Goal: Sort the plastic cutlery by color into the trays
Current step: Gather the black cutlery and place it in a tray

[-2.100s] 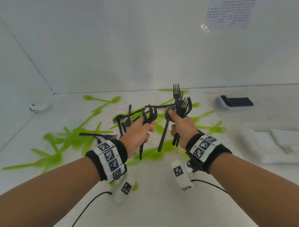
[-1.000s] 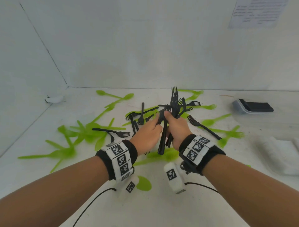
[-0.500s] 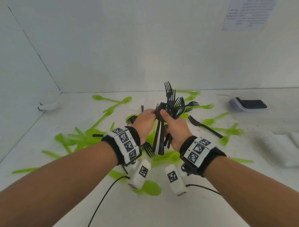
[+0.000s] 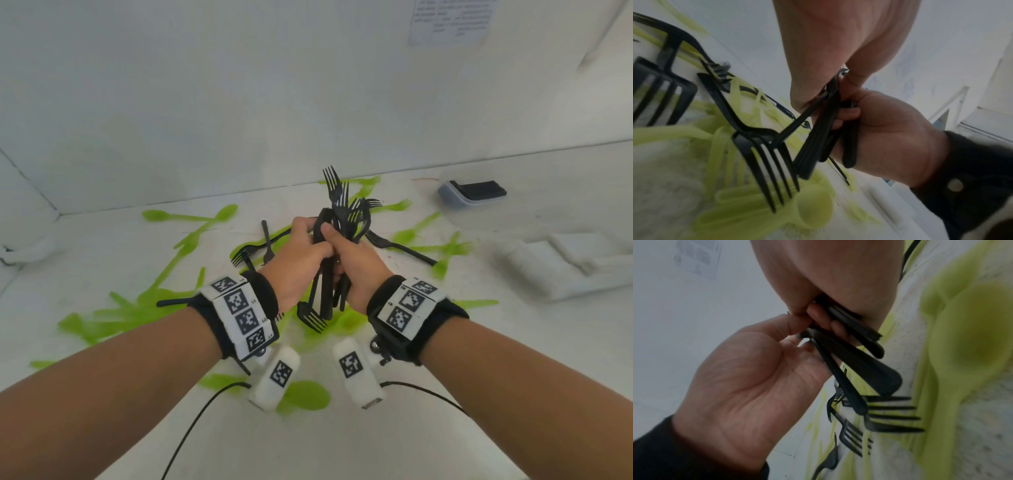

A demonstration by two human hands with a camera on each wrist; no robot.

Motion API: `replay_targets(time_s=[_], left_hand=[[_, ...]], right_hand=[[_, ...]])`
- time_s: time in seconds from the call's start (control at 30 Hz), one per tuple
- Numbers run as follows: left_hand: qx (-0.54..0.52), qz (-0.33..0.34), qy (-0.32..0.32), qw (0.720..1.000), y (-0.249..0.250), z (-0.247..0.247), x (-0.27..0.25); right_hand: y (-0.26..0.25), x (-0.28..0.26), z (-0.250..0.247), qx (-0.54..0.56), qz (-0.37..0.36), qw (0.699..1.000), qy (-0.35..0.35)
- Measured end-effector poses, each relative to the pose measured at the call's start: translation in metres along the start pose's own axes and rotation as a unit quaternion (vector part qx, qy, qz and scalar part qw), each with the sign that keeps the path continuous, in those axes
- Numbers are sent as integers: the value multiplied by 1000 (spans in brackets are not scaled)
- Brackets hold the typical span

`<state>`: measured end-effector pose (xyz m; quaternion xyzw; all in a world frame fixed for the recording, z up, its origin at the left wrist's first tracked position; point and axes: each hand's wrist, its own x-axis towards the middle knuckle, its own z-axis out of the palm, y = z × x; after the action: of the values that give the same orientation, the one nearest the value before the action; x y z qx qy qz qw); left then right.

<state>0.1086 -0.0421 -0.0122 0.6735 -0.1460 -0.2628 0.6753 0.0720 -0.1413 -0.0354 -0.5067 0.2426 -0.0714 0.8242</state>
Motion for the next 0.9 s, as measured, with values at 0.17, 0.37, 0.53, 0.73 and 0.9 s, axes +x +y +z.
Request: replay_targets(time_s=[0.17, 0.37, 0.53, 0.73, 0.9], left_hand=[[16, 11, 71, 997, -1, 15, 14], [-80, -13, 139, 987, 7, 32, 33], [-151, -46, 187, 970, 11, 51, 46], [-77, -17, 249, 965, 10, 70, 55], [-33, 17, 267, 963, 15, 68, 52]], right_hand=[[-10, -3, -14, -47, -8, 999, 0], [-21, -2, -48, -36, -20, 999, -28], [-29, -2, -70, 2, -28, 998, -53], [-36, -7, -84, -148, -42, 985, -73], [-46, 3, -96, -131, -30, 990, -32]])
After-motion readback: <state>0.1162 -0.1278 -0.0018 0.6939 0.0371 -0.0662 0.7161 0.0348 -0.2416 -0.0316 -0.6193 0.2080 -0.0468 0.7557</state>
